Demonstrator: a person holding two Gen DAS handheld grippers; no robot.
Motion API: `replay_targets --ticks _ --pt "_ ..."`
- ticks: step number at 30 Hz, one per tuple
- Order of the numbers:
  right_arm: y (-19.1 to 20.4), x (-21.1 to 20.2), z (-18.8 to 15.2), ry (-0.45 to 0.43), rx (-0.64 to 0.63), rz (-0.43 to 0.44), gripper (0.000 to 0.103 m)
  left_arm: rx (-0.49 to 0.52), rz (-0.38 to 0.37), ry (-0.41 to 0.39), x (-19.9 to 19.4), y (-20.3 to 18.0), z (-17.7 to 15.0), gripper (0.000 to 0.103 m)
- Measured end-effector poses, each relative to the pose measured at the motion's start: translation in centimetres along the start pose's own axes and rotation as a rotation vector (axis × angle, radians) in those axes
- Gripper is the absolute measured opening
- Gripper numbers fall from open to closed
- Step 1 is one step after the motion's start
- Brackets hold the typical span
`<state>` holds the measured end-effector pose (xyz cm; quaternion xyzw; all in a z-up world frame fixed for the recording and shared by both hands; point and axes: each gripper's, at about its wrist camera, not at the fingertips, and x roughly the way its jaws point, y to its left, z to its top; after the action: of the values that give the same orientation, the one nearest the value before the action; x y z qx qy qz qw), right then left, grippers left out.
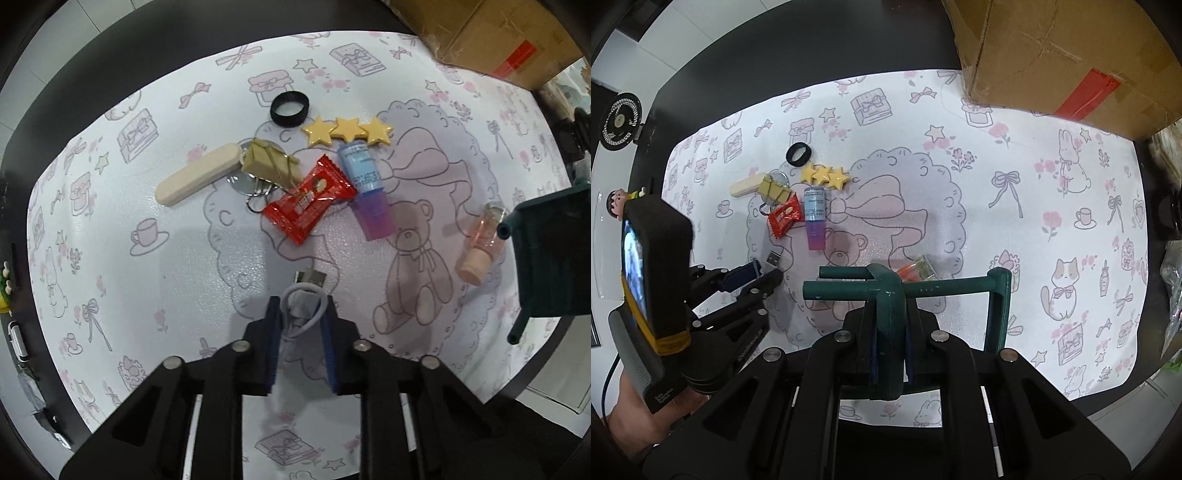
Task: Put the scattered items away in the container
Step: 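Close the left tool on the white USB cable and lift it, then carry the chair toy in the right tool and cable in the left tool over the box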
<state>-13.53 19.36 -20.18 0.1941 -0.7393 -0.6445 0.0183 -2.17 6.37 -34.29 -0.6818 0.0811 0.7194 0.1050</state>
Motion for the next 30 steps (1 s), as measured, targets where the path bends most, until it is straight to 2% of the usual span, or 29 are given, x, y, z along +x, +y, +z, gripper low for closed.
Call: replay_targets --ticks 3,6,12,18,23,30 --pt "0.1 -0.2 0.2 -0.005 -0.002 0.000 0.011 -0.017 -0.025 -0.003 -0.6 0.5 -0.1 0.013" --pt "0.4 -0.6 0.4 -0.012 -0.008 -0.001 0.011 -0.030 -0.045 -0.008 -1.8 0.8 -0.2 0.013" --pt "1.5 -3.1 1.0 -0.051 -0.028 0.001 0.011 -0.062 -0.061 -0.081 -8.0 1.1 0.1 0.013" --pt "3.2 -7.7 1.7 -0.122 -0.049 0.009 0.011 -0.125 -0.062 -0.171 -14.5 2.6 1.7 0.013" --pt "4.4 -12.2 2.0 -0.182 -0.069 0.010 0.011 -0.203 -0.078 -0.225 -18.4 3.8 3.1 0.013" --pt "4.8 -17.7 2.5 -0.247 -0.065 0.000 0.011 -0.222 -0.103 -0.285 -23.4 3.3 3.5 0.013"
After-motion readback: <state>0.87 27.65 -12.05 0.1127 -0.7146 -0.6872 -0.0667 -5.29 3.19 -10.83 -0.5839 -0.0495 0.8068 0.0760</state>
